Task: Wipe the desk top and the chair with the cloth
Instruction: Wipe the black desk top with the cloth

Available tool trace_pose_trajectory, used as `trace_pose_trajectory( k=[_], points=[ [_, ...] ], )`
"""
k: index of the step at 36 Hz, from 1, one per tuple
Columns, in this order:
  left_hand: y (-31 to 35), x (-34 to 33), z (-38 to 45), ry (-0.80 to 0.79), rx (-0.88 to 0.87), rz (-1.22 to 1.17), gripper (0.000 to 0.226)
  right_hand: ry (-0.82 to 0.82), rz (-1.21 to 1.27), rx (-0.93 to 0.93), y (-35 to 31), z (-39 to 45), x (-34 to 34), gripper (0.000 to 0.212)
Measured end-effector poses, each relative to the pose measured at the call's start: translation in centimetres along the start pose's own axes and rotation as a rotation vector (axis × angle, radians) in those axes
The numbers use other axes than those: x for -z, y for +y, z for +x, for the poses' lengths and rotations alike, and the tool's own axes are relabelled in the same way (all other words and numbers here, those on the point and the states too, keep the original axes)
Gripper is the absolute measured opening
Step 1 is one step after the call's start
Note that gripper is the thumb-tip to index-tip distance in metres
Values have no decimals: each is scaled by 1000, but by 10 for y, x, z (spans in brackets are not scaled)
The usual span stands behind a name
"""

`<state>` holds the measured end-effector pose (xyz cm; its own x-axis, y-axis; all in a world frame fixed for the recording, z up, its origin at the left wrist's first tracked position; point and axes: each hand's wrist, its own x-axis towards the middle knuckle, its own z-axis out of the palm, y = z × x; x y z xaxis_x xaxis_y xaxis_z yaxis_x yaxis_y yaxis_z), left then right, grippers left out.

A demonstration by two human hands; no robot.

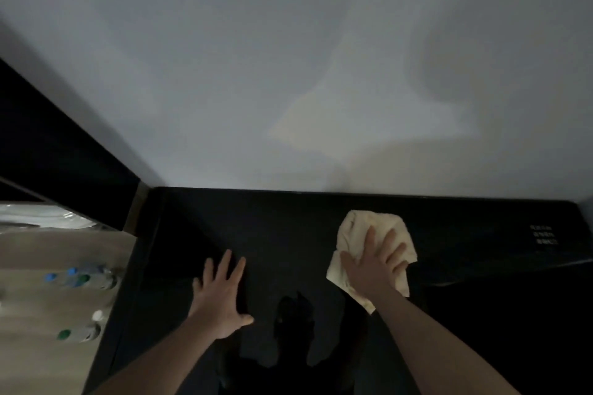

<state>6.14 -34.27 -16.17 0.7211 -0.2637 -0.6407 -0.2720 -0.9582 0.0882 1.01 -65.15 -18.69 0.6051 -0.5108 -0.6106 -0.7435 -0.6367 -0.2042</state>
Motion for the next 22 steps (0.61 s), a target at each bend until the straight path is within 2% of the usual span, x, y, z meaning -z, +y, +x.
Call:
trace_pose_trajectory(
  k=[5,22],
  points=[
    [-42,4,3,-4,69,-103,129,-36,-38,42,5,-4,2,95],
    [-40,3,13,-40,74,-143,129,14,-49,-34,-5,11,-1,101]
  ],
)
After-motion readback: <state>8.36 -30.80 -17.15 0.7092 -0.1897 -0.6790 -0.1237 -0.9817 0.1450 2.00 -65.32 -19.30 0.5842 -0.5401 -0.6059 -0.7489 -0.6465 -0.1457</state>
